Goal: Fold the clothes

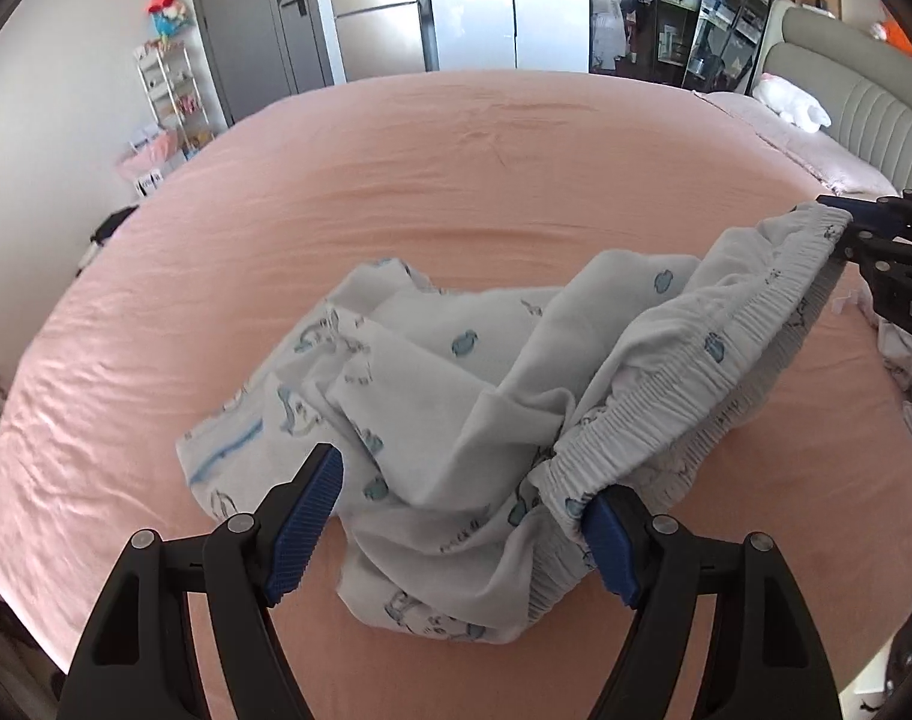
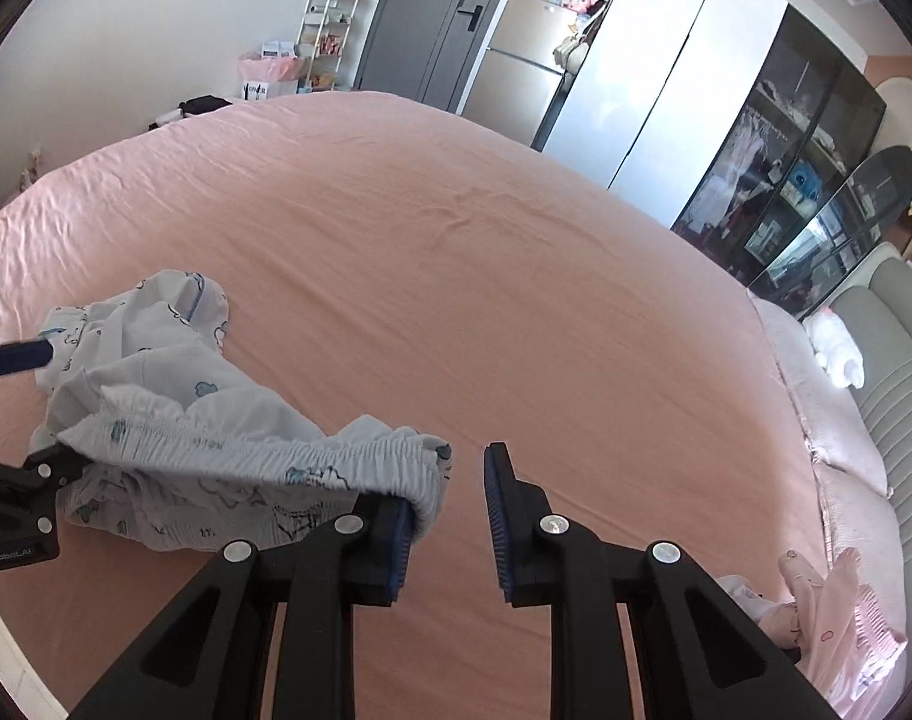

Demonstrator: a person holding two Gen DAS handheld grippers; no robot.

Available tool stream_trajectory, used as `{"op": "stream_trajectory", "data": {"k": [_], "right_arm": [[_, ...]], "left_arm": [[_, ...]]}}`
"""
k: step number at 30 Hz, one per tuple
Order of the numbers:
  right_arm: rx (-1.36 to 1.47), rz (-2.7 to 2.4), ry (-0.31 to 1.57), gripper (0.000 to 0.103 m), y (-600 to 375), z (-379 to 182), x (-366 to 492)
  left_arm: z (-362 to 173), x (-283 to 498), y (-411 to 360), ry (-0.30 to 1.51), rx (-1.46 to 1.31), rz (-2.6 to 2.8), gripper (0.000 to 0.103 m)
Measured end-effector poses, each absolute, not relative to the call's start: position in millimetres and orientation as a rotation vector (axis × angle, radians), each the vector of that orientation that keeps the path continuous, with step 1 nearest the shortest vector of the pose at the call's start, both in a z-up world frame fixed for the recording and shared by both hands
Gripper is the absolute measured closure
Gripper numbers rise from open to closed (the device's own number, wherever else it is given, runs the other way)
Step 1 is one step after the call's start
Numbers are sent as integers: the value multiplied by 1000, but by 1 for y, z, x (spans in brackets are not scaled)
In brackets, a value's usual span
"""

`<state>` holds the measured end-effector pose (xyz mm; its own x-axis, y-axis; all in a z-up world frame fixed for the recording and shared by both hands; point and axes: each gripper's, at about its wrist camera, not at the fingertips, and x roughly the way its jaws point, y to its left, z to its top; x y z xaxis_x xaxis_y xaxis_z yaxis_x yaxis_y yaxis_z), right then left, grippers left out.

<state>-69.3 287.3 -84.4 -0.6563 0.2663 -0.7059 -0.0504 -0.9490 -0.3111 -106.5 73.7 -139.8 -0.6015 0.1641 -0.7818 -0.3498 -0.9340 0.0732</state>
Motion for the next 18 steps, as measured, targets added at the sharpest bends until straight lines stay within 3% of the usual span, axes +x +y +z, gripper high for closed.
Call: {"op": "stream_trajectory", "data": {"k": [7, 18], "right_arm": [[-1180, 2677, -560, 83, 277, -92, -76], [-1202, 2663, -275, 83, 308, -75, -79]], "left_arm": [[-140, -79, 71, 346, -1138, 2552, 27], [-147, -62, 74, 337, -1125, 2469, 27]]}}
